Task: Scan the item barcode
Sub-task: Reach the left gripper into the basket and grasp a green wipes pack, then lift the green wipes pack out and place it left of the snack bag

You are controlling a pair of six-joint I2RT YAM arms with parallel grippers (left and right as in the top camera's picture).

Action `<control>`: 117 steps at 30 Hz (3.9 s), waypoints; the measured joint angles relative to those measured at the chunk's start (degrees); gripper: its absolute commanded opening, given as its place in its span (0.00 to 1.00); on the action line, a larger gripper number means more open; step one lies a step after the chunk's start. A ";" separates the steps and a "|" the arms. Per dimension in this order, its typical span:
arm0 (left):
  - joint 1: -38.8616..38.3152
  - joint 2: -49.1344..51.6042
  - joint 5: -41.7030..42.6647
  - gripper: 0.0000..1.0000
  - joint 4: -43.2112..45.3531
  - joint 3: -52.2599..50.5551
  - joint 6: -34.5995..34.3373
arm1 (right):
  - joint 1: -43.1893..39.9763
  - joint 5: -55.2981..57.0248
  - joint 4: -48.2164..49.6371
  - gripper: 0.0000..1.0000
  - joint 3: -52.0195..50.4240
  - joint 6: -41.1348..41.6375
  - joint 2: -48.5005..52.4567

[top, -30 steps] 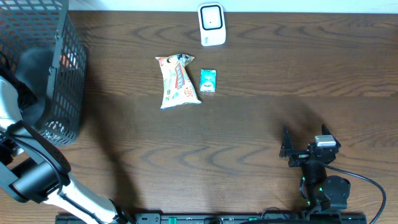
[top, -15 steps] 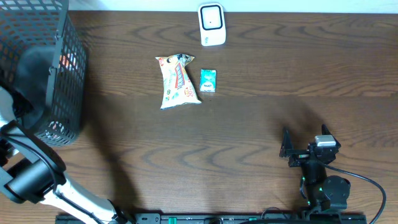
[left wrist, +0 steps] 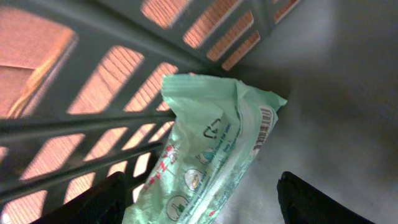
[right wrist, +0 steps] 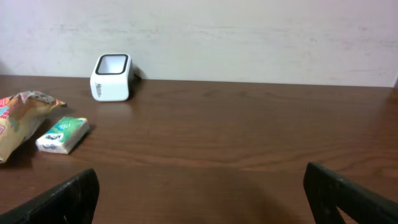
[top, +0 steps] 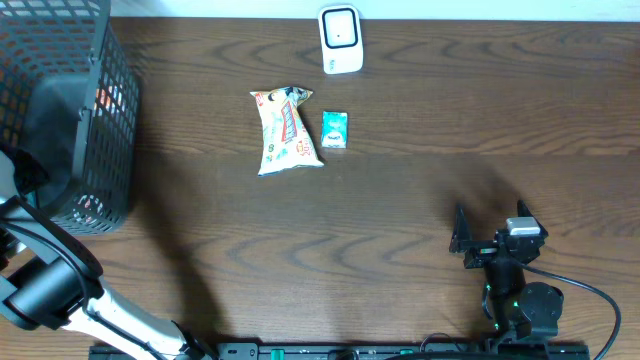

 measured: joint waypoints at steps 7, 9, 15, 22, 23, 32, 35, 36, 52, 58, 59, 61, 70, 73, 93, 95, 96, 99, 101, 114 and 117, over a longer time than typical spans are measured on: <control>0.00 0.00 2.82 0.75 2.03 -2.25 2.14 | 0.00 0.00 0.00 0.99 0.00 -0.02 0.00; 0.00 0.00 3.04 0.75 2.36 -2.75 2.75 | 0.00 0.00 0.00 0.99 0.00 0.00 0.00; 0.15 0.02 2.32 0.72 3.72 -2.80 3.45 | 0.00 0.00 0.00 0.99 0.00 0.00 0.00; 1.27 0.02 4.20 0.58 4.74 -4.46 4.15 | 0.00 0.00 0.00 0.99 0.00 0.00 0.00; 1.36 0.02 4.37 0.58 5.09 -4.94 4.17 | 0.00 0.00 0.00 0.99 0.00 0.00 0.00; 1.44 0.02 5.62 0.08 7.04 -7.45 4.39 | 0.00 0.00 0.00 0.99 0.00 0.00 0.00; 1.44 0.02 5.57 0.07 7.89 -7.45 4.33 | 0.00 0.00 0.00 0.99 0.00 0.00 0.00; 1.44 0.02 5.81 0.07 8.22 -7.45 4.04 | -0.02 0.00 0.00 0.99 0.00 0.00 0.00; 1.44 -15.58 34.01 0.07 28.50 -7.48 -12.02 | -0.02 0.02 0.00 0.99 0.00 -0.02 0.00; 0.66 -25.66 45.35 0.07 36.72 -7.43 -23.96 | 0.00 0.00 0.00 0.99 0.00 0.00 0.00; 0.24 -26.73 46.77 0.07 37.07 -7.43 -25.83 | 0.00 0.00 0.00 0.99 0.00 0.00 0.00; -1.44 -28.96 49.62 0.07 37.20 -7.43 -29.29 | 0.00 0.00 0.00 0.99 0.00 0.00 0.00; -19.04 -30.97 56.43 0.07 37.03 -7.43 -32.22 | -0.02 0.00 0.00 0.99 0.00 0.00 0.00; -25.35 -29.77 56.96 0.07 35.23 -7.43 -28.89 | 0.00 0.00 0.00 0.99 0.00 0.00 0.00; -43.50 -5.01 32.35 0.08 14.47 -7.41 -13.49 | 0.00 0.00 0.00 0.99 0.00 0.00 0.00; -44.00 -2.29 31.95 0.07 14.47 -7.41 -13.51 | 0.00 0.00 0.00 0.99 0.00 0.00 0.00; -44.26 -0.57 31.65 0.08 14.45 -7.41 -13.51 | 0.00 0.00 0.00 0.99 0.00 0.00 0.00; -45.05 3.10 31.21 0.08 14.49 -7.41 -13.51 | -0.02 0.00 0.00 0.99 0.00 0.00 0.00; -45.44 4.98 31.06 0.08 14.91 -7.34 -13.51 | -0.02 0.00 0.00 0.99 0.00 -0.02 0.00; -48.19 5.29 30.64 0.08 16.63 -7.17 -13.51 | -0.02 0.00 0.00 0.99 0.00 0.00 0.00; -48.83 5.33 30.84 0.07 17.07 -7.17 -13.51 | 0.00 0.00 0.00 0.99 0.00 0.00 0.00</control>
